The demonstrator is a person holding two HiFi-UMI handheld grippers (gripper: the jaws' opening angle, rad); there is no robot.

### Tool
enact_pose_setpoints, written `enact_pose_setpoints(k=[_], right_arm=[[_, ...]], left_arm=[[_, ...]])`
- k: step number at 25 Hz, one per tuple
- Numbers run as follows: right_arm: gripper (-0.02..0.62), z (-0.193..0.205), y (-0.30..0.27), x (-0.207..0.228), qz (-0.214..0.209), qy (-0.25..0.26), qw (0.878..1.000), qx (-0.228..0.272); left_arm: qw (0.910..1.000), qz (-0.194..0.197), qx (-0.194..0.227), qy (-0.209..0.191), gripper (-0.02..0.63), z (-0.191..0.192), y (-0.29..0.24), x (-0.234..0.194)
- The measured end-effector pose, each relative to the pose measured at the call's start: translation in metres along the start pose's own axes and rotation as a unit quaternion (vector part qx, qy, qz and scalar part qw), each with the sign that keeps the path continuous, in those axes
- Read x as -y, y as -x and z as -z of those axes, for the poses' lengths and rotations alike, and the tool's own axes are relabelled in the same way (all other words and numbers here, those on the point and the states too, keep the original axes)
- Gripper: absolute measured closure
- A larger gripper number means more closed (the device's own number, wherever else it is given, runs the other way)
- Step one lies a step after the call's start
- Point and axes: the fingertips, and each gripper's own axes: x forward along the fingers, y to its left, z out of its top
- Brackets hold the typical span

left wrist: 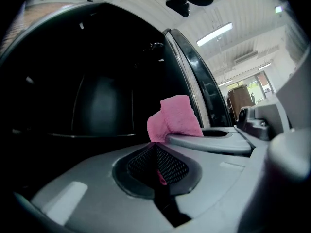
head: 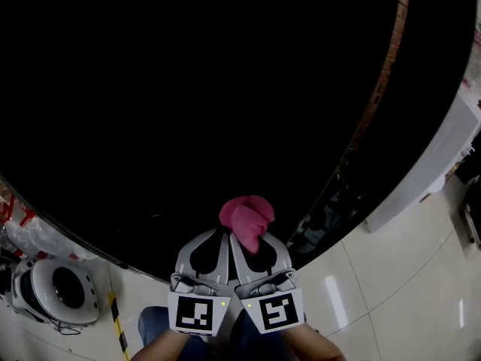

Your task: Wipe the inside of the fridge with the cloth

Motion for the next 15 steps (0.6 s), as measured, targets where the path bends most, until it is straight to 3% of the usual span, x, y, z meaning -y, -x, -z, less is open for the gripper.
enact_pose_setpoints(k=[2, 6, 11, 15], right_arm=[[0.534, -0.014, -0.007, -0.003, -0.007, 0.0, 1.0, -0.007], [0.534, -0.049, -0.011, -0.009, -0.02, 0.002, 0.999, -0.036], [0.534, -0.114, -0.005, 0.002, -0.03, -0.006, 0.997, -0.076], [0.534, -0.173, -0.009, -0.014, -0.027, -0.012, 0.996, -0.079]], left_arm=[[1.0, 0.003, -0.004, -0.008, 0.592, -0.016, -0.003, -0.008], [0.9998, -0.003, -0.015, 0.014, 0.594, -0.054, 0.002, -0.021], [0.9991, -0.019, -0.037, 0.008, 0.594, -0.123, 0.007, -0.02], [0.9981, -0.027, -0.041, 0.036, 0.594, -0.178, 0.031, -0.029]])
